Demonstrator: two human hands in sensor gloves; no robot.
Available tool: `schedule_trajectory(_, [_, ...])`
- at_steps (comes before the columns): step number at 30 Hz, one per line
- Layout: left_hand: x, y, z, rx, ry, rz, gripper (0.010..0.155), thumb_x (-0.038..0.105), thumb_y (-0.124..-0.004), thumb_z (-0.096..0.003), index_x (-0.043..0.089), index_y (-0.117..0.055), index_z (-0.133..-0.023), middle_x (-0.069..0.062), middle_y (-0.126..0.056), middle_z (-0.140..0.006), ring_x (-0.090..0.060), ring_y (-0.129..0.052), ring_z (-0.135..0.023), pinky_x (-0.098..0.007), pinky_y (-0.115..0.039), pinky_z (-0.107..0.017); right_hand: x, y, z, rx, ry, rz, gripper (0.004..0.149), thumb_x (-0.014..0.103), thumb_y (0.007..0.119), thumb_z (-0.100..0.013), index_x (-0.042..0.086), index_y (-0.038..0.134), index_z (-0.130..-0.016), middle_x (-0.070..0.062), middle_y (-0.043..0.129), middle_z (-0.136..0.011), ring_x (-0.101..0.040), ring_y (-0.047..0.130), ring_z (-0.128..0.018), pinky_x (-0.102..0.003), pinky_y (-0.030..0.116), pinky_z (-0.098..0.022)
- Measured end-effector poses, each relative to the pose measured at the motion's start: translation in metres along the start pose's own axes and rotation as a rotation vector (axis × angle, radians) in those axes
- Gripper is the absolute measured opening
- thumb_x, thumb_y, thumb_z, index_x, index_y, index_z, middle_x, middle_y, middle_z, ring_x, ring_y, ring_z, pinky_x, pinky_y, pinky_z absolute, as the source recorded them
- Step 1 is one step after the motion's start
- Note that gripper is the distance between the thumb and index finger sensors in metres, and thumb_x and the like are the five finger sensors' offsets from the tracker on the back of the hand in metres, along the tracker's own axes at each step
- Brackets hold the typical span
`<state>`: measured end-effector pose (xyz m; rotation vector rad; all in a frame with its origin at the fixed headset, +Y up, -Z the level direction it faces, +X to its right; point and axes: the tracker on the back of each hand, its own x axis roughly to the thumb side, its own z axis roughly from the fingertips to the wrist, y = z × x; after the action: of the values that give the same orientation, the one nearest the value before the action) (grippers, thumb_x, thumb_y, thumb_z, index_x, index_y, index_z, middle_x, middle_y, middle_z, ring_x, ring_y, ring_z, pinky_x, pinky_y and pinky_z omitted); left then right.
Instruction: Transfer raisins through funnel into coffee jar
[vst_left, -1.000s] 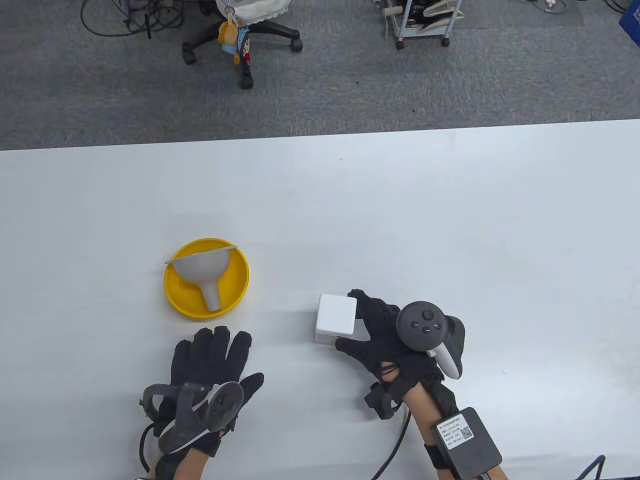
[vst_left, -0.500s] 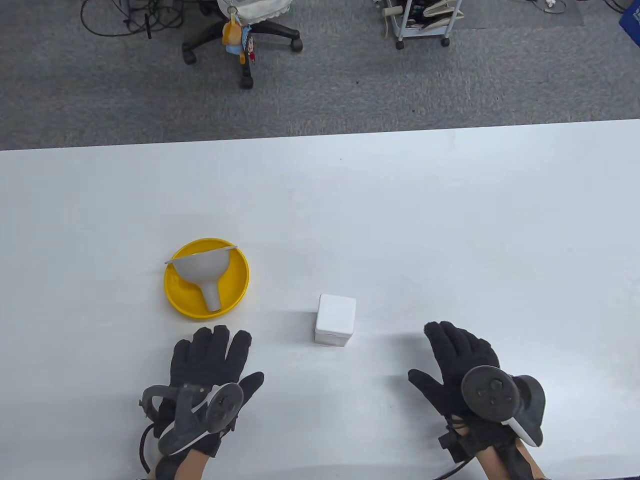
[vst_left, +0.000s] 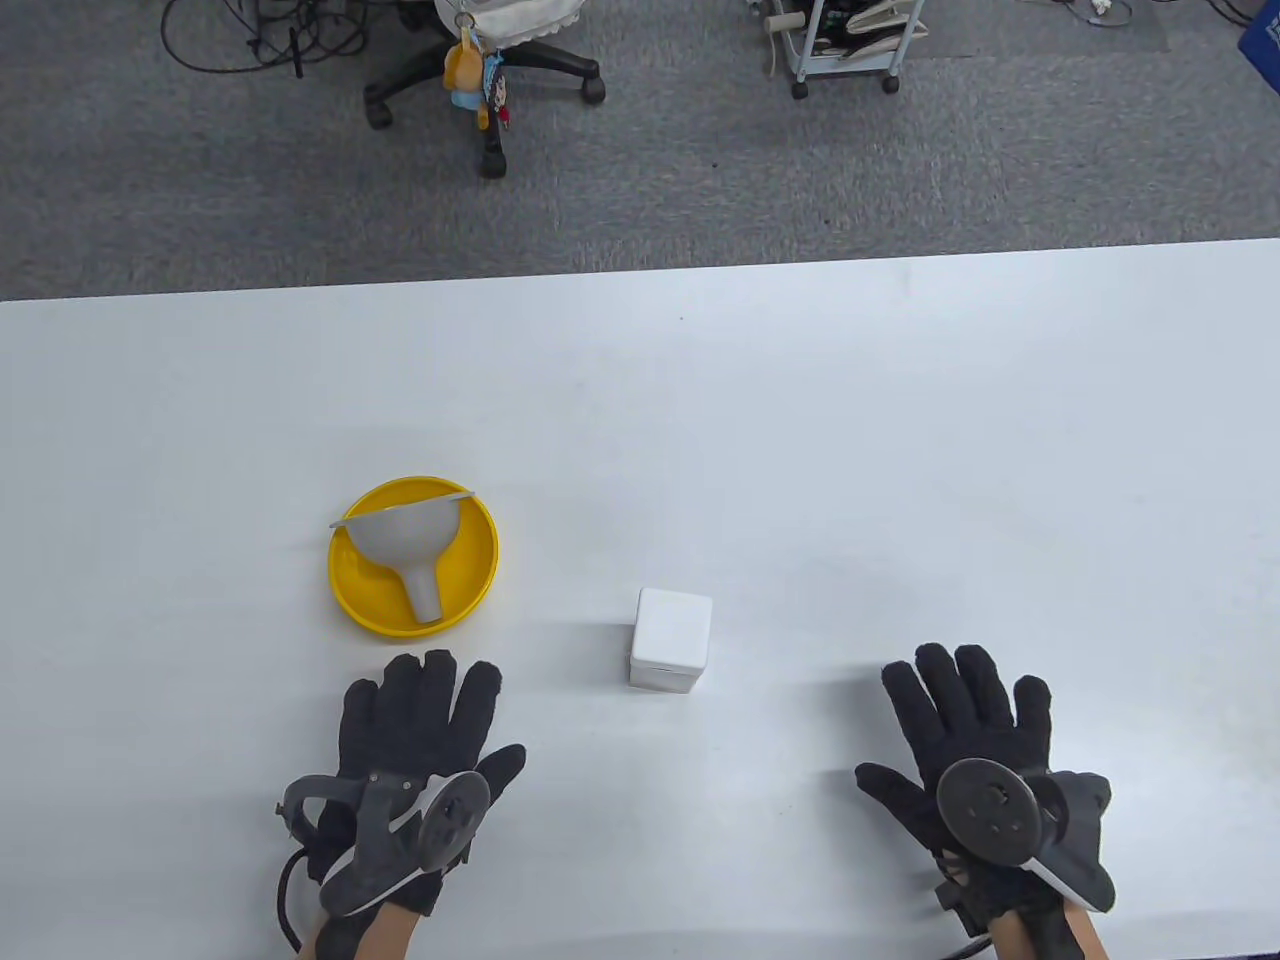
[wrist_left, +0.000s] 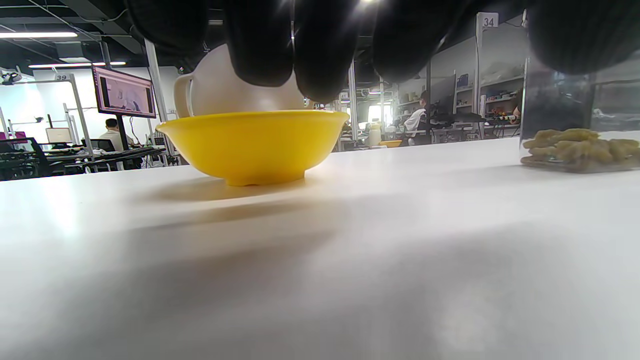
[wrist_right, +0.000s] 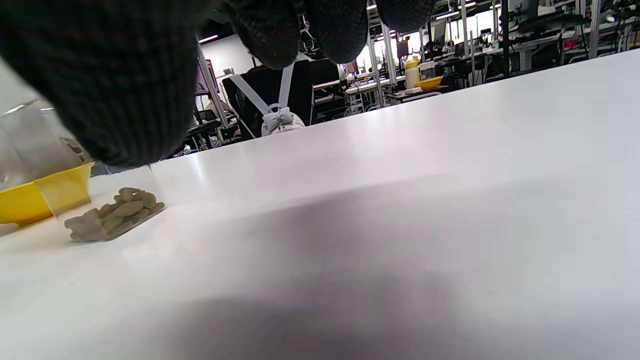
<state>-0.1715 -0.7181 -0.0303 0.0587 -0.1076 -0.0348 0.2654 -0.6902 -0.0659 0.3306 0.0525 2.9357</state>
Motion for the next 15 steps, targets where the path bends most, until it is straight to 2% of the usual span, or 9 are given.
schedule_trajectory(4, [0.0000,0.0014,-0.0006,0.004,0.004,-0.001,0.079,0.076,-0.073,-0.0399,0.040,-0.060,-0.108,-0.004,-0.069,-0.117,-0.039,-0.065,-0.106,-0.066,-0.053,-0.077,-0.0007,0.0036,-0.0030,0.026,0.004,0.043,0.096,0.068,0.090,-0.031,0.030,0.049,-0.109,-0.011,0.043,-0.121,-0.044,0.033,-0.112,-0.078,0.021,-0.070])
schedule_trajectory(15, [0.0017,0.0033,-0.0012,0.016,-0.001,-0.003,0.079,0.076,-0.073,-0.0399,0.040,-0.059,-0.108,-0.004,-0.069,-0.117,-0.039,-0.065,-0.107,-0.066,-0.053,-0.077,-0.0035,0.0092,-0.0059,0.057,0.024,0.068,0.098,0.070,0.088,-0.030,0.029,0.047,-0.109,-0.013,0.042,-0.121,-0.043,0.034,-0.112,-0.078,0.021,-0.070])
